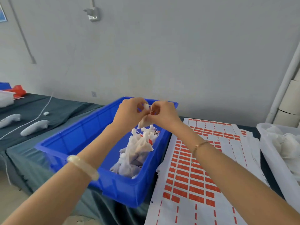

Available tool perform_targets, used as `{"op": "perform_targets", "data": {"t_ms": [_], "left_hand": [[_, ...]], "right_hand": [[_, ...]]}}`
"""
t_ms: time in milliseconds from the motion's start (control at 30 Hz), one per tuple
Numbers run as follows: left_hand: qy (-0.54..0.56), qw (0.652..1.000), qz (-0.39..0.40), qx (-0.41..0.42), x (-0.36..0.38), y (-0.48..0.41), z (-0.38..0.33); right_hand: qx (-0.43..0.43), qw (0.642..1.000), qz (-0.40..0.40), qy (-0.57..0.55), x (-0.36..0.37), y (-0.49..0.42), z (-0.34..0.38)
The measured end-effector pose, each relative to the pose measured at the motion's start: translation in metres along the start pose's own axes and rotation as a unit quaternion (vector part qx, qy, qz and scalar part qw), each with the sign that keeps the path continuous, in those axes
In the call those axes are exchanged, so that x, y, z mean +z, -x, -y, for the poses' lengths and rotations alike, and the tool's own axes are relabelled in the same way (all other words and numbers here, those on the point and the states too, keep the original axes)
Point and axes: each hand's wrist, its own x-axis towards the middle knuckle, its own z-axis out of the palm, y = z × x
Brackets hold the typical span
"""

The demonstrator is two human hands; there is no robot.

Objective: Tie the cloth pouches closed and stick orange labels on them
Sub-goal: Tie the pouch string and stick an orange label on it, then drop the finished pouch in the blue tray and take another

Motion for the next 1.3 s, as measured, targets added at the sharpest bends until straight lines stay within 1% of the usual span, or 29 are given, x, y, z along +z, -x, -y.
{"op": "perform_targets", "data": {"t_ms": [67, 167, 267, 333, 433, 500, 567, 633, 700, 767, 900, 1000, 1067, 1167, 1233, 1300], "left_hand": [[-0.015, 0.999, 0.037, -0.037, 0.017, -0.012, 0.016], [-0.007, 0.995, 0.067, -0.073, 0.040, -0.016, 0.031], [0.007, 0.988, 0.111, -0.105, 0.054, -0.011, 0.037], [0.004, 0.987, 0.119, -0.106, 0.060, -0.008, 0.034], [0.026, 0.993, 0.086, -0.071, 0.074, 0.000, 0.006], [0.057, 0.993, 0.091, -0.040, 0.089, 0.011, -0.025], [0.087, 0.990, 0.108, -0.002, 0.107, 0.025, -0.059], [0.123, 0.983, 0.132, 0.037, 0.130, 0.041, -0.093], [0.151, 0.972, 0.167, 0.071, 0.156, 0.057, -0.126], [0.174, 0.959, 0.195, 0.105, 0.184, 0.069, -0.157], [0.240, 0.929, 0.242, 0.142, 0.231, 0.083, -0.217], [0.262, 0.902, 0.304, 0.159, 0.259, 0.091, -0.258], [0.221, 0.885, 0.363, 0.190, 0.278, 0.095, -0.284], [0.131, 0.854, 0.441, 0.246, 0.306, 0.100, -0.316], [0.068, 0.832, 0.483, 0.265, 0.323, 0.102, -0.332], [-0.005, 0.806, 0.525, 0.273, 0.338, 0.104, -0.341]], "right_hand": [[0.030, 0.998, 0.017, 0.059, 0.018, -0.013, -0.008], [0.062, 0.990, 0.025, 0.121, 0.035, -0.015, -0.023], [0.077, 0.985, 0.062, 0.145, 0.037, -0.008, -0.038], [0.074, 0.985, 0.072, 0.137, 0.033, 0.004, -0.045], [0.066, 0.995, 0.021, 0.077, 0.016, 0.033, -0.051], [0.070, 0.997, -0.019, 0.030, -0.001, 0.059, -0.058], [0.096, 0.994, -0.057, -0.011, -0.023, 0.091, -0.071], [0.128, 0.986, -0.098, -0.029, -0.054, 0.126, -0.086], [0.156, 0.979, -0.128, -0.025, -0.092, 0.158, -0.098], [0.167, 0.976, -0.142, 0.003, -0.135, 0.185, -0.109], [0.223, 0.966, -0.110, 0.072, -0.221, 0.225, -0.133], [0.286, 0.944, -0.098, 0.129, -0.278, 0.248, -0.157], [0.337, 0.921, -0.055, 0.186, -0.308, 0.259, -0.173], [0.410, 0.868, 0.068, 0.270, -0.336, 0.273, -0.192], [0.457, 0.834, 0.132, 0.278, -0.343, 0.280, -0.201], [0.492, 0.814, 0.161, 0.263, -0.343, 0.285, -0.207]]}}
